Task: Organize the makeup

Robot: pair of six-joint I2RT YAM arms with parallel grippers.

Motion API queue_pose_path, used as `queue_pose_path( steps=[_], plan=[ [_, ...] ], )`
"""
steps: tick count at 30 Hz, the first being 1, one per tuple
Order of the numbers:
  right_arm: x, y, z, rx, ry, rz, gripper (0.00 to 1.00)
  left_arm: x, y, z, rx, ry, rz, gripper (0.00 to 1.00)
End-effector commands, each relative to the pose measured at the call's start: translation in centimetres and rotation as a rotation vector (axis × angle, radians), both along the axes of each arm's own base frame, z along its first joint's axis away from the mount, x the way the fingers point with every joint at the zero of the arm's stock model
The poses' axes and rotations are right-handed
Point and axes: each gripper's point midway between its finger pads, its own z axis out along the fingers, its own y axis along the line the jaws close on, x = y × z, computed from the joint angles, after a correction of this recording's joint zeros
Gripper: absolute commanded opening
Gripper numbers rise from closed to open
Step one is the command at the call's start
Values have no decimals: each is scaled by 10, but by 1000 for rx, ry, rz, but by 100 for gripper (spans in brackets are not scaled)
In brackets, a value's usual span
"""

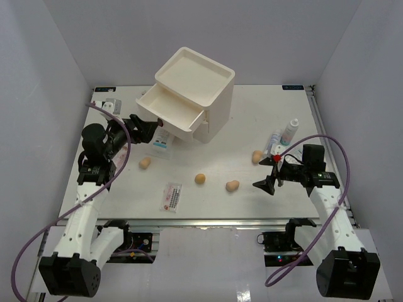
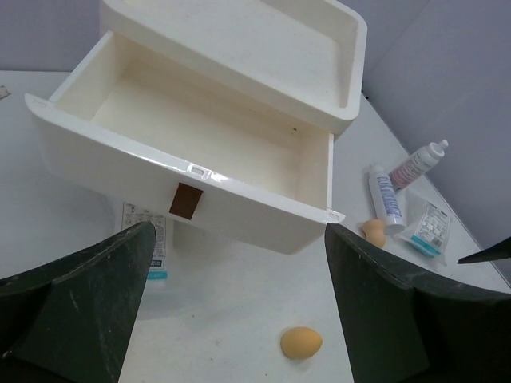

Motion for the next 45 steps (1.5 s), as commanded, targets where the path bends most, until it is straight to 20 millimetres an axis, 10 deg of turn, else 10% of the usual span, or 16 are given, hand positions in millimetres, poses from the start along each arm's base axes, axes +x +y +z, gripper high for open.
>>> queue_pose_path(
  steps=[1,10,23,35,45],
  plan=[
    [11,7,-3,-139,-16,36,98,-33,-3,-29,-26,104,-24,98],
    [68,-2,0,-266,35,-86,99,-68,-17,-46,-20,88,-137,98],
    [-9,62,-43,-327,115,370,100,-80,-26,-64,-22,71,-174,98],
    [14,69,-89,-457,7,470,89,-81,-26,-63,-22,65,-174,98],
    [17,73,-123,-558,25,474,60,-81,-25,-64,-20,67,-165,98]
  ],
)
